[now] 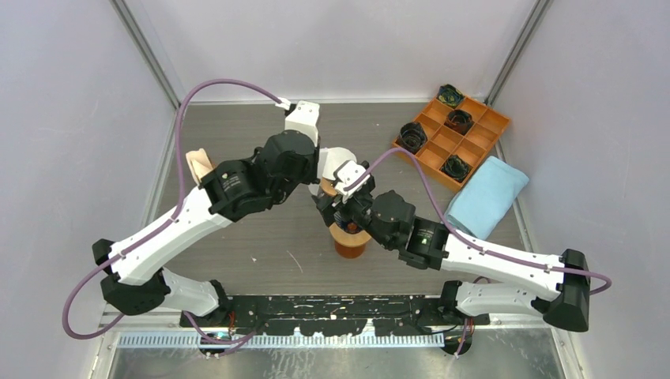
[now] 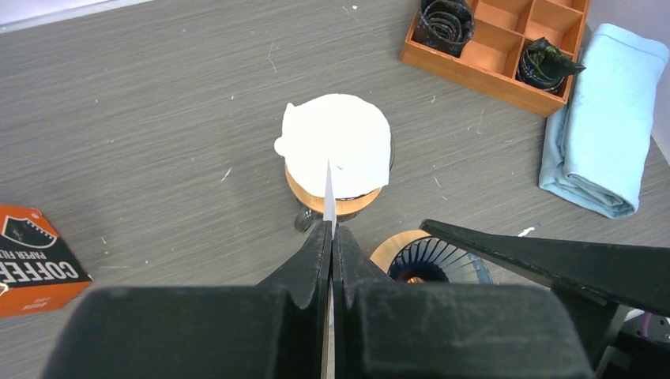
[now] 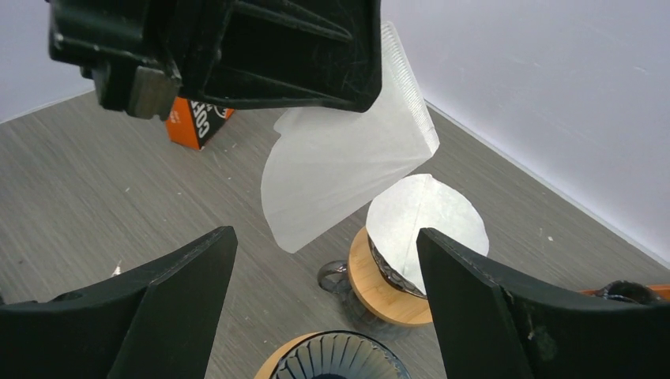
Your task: Place the coffee filter in the dripper
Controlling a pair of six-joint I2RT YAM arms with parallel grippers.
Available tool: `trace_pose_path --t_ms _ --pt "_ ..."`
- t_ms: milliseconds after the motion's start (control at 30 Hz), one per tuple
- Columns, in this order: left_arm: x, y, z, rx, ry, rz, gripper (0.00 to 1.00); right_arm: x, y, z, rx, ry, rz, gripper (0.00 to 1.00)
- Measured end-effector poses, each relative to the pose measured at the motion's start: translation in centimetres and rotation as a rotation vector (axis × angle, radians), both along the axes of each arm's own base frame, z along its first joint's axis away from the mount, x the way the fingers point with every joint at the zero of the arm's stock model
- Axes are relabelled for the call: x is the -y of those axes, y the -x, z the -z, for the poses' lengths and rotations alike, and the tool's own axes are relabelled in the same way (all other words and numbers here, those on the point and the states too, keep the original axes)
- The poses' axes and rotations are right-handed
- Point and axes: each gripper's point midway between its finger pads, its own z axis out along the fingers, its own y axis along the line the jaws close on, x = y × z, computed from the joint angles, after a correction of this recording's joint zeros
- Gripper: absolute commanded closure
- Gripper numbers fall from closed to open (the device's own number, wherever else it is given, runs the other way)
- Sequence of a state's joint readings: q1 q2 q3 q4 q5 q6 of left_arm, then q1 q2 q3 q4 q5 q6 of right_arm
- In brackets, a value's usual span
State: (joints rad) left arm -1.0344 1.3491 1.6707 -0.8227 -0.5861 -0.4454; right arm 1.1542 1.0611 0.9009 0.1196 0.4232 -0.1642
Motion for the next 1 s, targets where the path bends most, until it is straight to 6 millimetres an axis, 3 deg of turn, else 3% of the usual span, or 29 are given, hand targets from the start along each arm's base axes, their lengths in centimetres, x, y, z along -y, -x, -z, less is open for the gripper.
trace_pose_path --t_ms 800,1000 --pt "1.1 -0.4 -1.1 0.044 0.057 -0.029 1.0 1.1 -2.1 2.6 0.069 -0.032 0.156 0.2" --pt "1.2 -0.4 -1.2 0.041 0.07 -0.032 1.0 0.9 -2.4 2.2 0.086 -0.06 0.171 0.22"
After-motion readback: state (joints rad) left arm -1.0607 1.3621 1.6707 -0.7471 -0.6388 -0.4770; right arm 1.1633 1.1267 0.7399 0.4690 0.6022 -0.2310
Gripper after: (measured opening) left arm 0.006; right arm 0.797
